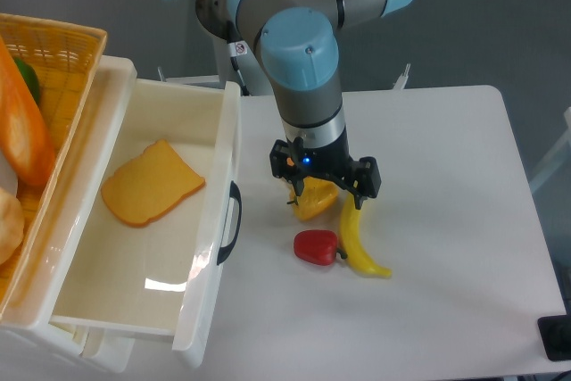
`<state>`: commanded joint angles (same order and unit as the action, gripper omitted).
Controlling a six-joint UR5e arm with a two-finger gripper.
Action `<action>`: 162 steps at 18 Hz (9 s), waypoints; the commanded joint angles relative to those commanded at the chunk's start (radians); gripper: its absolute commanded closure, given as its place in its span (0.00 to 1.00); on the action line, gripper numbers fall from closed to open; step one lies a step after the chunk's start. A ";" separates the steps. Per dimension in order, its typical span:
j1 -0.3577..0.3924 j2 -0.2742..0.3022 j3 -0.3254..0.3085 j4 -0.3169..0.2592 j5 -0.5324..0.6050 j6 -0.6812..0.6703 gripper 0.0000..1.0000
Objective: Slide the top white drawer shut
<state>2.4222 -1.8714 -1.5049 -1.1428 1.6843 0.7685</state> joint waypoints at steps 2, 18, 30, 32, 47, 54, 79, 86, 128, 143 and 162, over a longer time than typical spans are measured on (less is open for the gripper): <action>0.000 -0.005 -0.008 0.006 0.005 0.000 0.00; 0.002 -0.034 -0.055 0.008 0.006 -0.040 0.00; -0.006 -0.103 -0.032 0.006 -0.021 -0.153 0.00; -0.005 -0.109 -0.031 0.006 -0.070 -0.192 0.00; -0.006 -0.132 -0.032 0.005 -0.170 -0.290 0.00; -0.006 -0.130 -0.032 0.003 -0.198 -0.290 0.00; -0.037 -0.109 -0.032 -0.003 -0.252 -0.285 0.00; -0.075 -0.098 -0.032 -0.005 -0.262 -0.287 0.00; -0.192 -0.088 -0.040 -0.005 -0.319 -0.284 0.00; -0.196 -0.086 -0.040 -0.005 -0.327 -0.287 0.00; -0.160 -0.088 -0.025 -0.003 -0.322 -0.276 0.00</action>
<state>2.2625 -1.9589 -1.5294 -1.1459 1.3622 0.4924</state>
